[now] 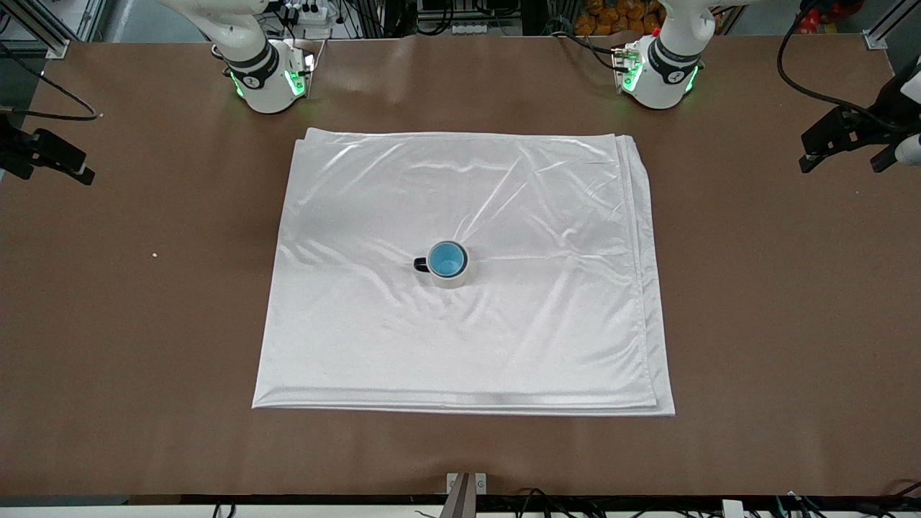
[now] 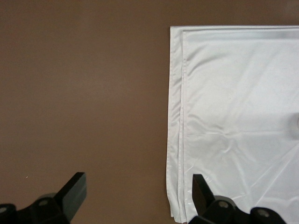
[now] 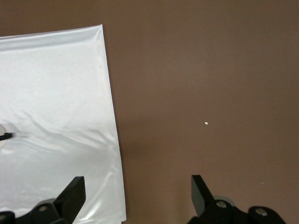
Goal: Place blue cup into white mug on cloth
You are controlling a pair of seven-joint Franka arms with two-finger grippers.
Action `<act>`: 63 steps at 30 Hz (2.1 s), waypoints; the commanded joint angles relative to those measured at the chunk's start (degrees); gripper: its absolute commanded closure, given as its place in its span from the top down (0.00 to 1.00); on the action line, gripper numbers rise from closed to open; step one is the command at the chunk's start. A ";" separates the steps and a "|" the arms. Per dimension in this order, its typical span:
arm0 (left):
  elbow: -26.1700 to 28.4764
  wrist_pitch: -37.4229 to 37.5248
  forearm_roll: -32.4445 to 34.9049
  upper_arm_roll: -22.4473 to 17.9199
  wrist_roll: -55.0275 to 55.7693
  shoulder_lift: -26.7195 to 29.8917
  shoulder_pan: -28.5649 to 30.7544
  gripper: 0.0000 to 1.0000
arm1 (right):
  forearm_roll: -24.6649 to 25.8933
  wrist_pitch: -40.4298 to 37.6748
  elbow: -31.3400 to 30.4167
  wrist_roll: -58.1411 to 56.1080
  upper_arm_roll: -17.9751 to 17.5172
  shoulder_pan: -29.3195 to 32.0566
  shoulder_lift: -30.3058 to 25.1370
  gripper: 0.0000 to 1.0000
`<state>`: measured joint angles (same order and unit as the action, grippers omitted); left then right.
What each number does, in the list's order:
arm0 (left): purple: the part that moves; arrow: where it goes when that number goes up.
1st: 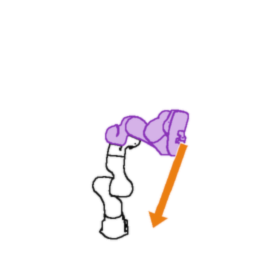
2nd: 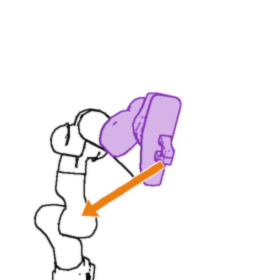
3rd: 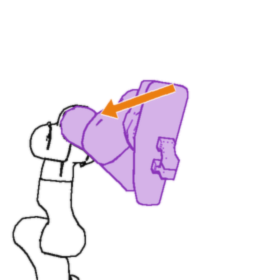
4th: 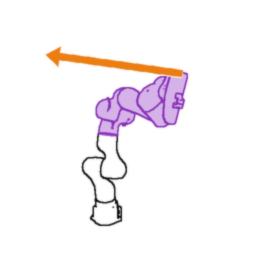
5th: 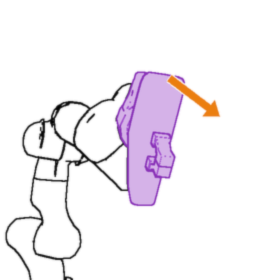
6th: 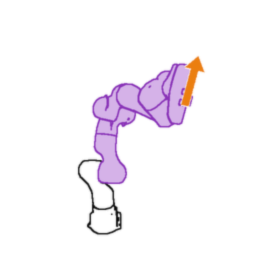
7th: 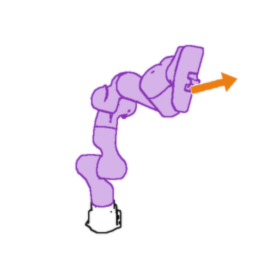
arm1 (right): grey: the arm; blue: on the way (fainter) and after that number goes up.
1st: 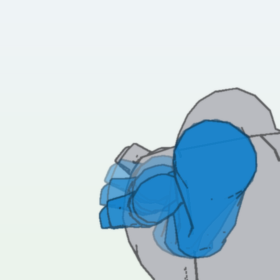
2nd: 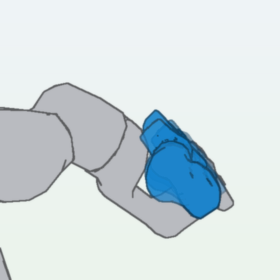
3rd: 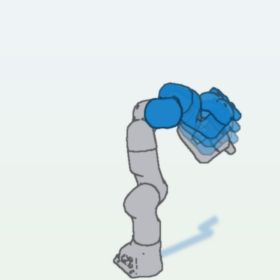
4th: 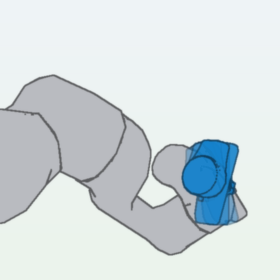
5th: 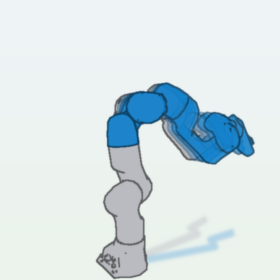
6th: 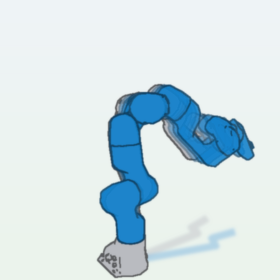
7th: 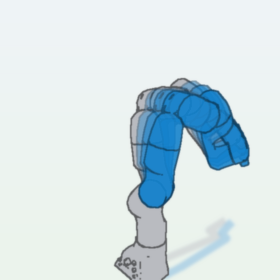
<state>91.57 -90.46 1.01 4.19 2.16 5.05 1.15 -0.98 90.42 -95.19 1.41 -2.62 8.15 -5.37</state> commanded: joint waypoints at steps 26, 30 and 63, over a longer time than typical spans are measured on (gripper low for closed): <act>1.33 2.39 -0.75 -0.15 -3.30 0.48 0.00 1.00 | -0.95 -0.42 -0.35 0.70 -0.46 0.55 -0.78 1.00; 1.33 2.66 -0.75 -0.06 -3.39 0.48 -0.09 1.00 | -0.95 -0.42 -0.35 0.70 -0.46 0.64 -0.78 1.00; 1.15 2.75 -0.31 -0.15 -3.22 0.22 0.00 1.00 | -0.95 -0.42 -0.26 0.08 -0.37 0.72 -0.70 1.00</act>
<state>92.53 -87.69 1.01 4.12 -1.07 4.96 1.05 -1.01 90.42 -95.19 1.42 -2.62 8.15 -5.37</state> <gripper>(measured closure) 0.000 0.000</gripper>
